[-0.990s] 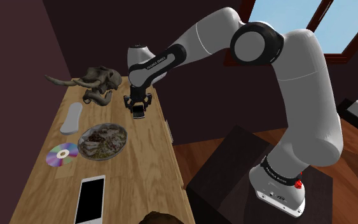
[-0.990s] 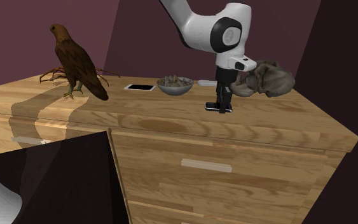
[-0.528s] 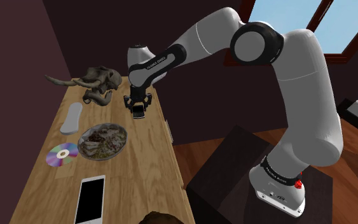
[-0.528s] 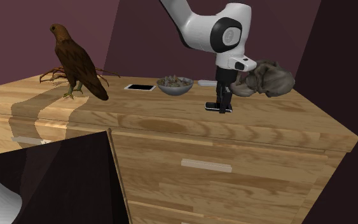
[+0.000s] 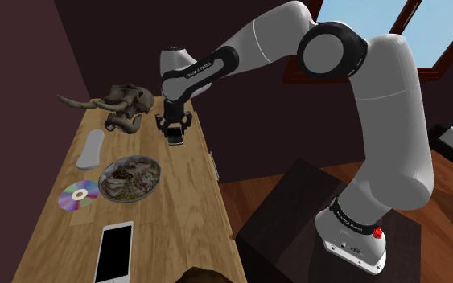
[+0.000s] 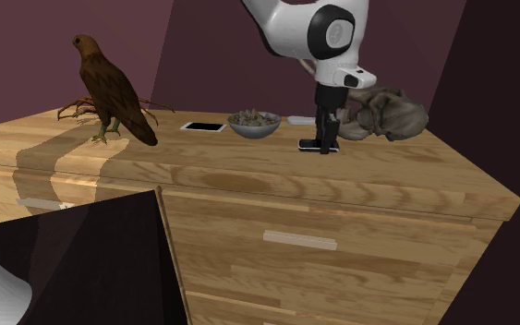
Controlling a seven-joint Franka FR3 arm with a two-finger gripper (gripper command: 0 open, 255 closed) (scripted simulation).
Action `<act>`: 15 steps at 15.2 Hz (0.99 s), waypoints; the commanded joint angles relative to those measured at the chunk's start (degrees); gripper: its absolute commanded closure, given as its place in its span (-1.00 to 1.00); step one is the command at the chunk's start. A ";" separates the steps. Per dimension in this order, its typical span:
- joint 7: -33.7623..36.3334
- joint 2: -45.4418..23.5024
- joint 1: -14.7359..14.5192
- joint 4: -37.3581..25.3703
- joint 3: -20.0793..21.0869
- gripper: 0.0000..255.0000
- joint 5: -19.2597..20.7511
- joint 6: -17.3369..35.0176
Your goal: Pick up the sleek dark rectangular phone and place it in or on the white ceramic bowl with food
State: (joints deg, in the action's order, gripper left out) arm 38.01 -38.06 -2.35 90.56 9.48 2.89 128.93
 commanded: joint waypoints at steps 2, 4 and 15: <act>0.02 1.53 0.09 0.07 0.16 1.00 -0.19 -1.47; 0.01 2.37 0.15 -0.18 0.25 1.00 -0.30 -2.56; -0.04 6.39 0.39 -2.58 0.67 1.00 -0.89 -8.95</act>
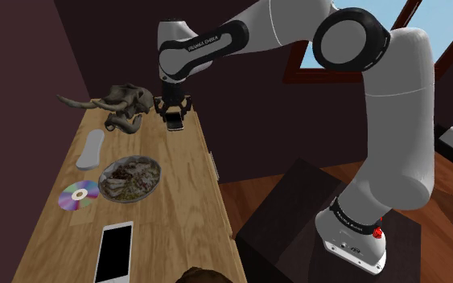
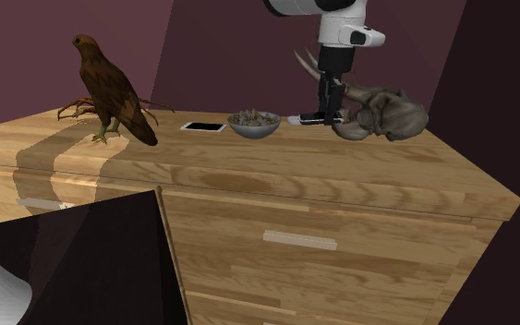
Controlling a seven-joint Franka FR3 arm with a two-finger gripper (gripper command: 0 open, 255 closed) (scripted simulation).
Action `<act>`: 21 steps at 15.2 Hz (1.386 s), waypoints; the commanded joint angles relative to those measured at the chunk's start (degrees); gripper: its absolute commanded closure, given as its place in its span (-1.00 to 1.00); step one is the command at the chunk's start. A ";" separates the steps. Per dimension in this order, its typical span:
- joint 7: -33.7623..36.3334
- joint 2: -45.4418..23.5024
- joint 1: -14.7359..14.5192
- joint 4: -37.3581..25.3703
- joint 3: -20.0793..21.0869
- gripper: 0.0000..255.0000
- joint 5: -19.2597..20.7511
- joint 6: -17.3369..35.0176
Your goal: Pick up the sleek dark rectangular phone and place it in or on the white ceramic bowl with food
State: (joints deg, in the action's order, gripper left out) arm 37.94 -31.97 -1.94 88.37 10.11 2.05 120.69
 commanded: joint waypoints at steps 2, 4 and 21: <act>0.03 0.91 0.01 -1.02 0.10 1.00 -0.13 -1.94; 0.04 1.47 0.03 -1.71 0.16 1.00 -0.22 -3.19; 16.46 3.45 -12.14 -0.79 3.87 1.00 1.76 -3.66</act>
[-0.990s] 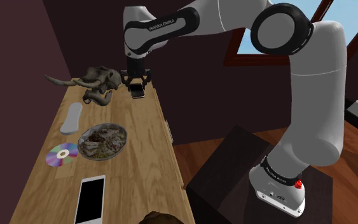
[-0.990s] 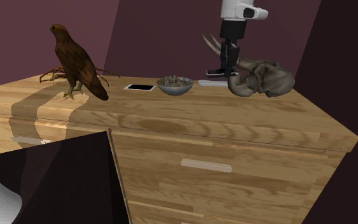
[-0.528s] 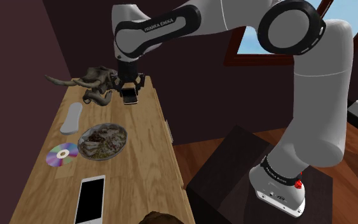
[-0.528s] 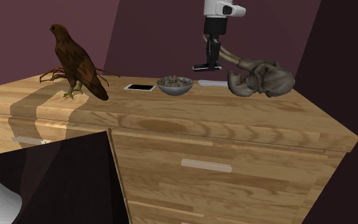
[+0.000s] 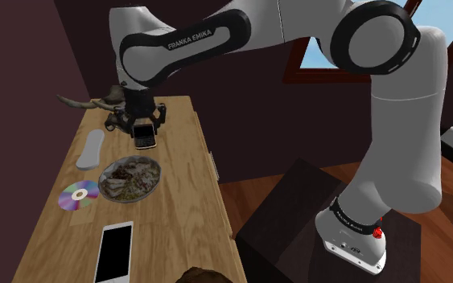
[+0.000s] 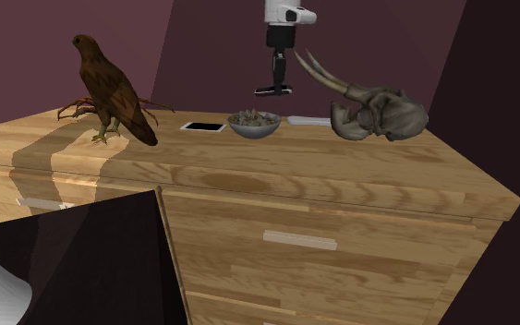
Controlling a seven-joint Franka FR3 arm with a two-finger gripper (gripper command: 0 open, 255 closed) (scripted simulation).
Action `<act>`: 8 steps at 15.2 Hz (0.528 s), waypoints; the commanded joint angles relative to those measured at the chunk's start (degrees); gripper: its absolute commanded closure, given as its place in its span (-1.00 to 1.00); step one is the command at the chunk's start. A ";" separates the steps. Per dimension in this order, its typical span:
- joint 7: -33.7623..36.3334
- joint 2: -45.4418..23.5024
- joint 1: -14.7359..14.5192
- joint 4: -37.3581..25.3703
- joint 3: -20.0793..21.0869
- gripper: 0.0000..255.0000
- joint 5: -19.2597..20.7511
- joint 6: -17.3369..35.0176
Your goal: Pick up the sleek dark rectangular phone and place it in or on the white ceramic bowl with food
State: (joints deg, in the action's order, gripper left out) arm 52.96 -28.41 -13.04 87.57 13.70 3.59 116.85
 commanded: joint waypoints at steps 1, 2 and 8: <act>2.63 -0.39 -1.99 -0.44 0.50 1.00 0.44 0.04; 3.83 -0.73 -2.94 -0.96 0.72 1.00 0.67 -0.12; 8.12 -2.86 -6.51 -2.74 1.34 1.00 1.71 0.30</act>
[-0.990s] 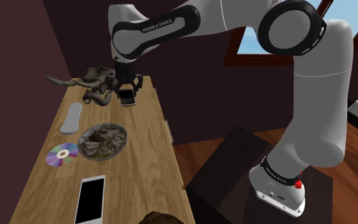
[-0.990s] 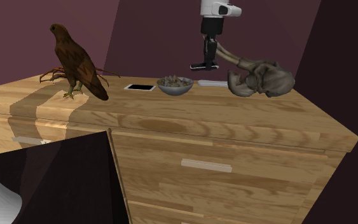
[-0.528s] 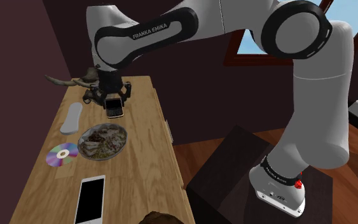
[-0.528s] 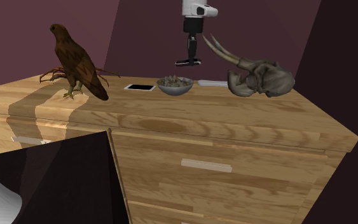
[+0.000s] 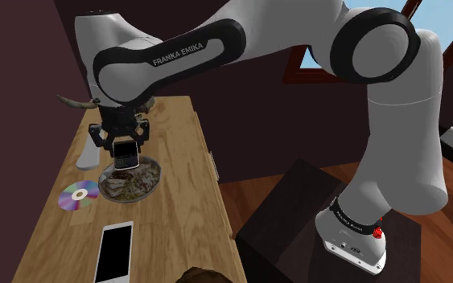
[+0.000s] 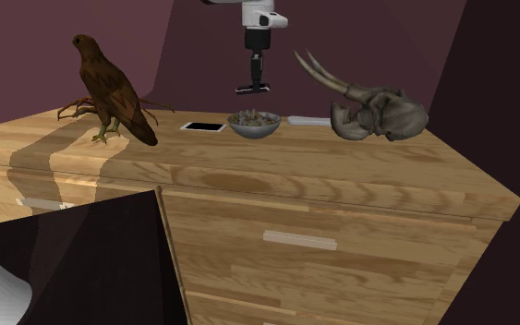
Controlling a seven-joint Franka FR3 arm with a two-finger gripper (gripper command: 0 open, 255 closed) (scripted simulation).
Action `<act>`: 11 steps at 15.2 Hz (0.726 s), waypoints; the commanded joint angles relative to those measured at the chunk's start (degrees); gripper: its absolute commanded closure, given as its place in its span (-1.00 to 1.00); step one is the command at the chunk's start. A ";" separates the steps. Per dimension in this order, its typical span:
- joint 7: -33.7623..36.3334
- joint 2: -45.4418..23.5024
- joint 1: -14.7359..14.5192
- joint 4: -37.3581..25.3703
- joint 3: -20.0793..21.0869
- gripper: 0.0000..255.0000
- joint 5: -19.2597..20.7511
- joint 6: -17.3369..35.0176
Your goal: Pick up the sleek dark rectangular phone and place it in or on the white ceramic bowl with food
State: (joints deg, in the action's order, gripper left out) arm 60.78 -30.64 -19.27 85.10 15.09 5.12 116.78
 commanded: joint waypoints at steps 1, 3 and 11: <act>0.33 -0.89 -0.29 0.11 -0.09 1.00 0.24 1.00; 0.38 -1.43 -0.32 0.83 -0.18 1.00 0.39 2.25; 0.60 -4.02 -0.51 3.07 -0.61 1.00 1.04 7.03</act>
State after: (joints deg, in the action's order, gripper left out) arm 61.30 -34.35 -19.73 87.85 14.53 6.06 123.14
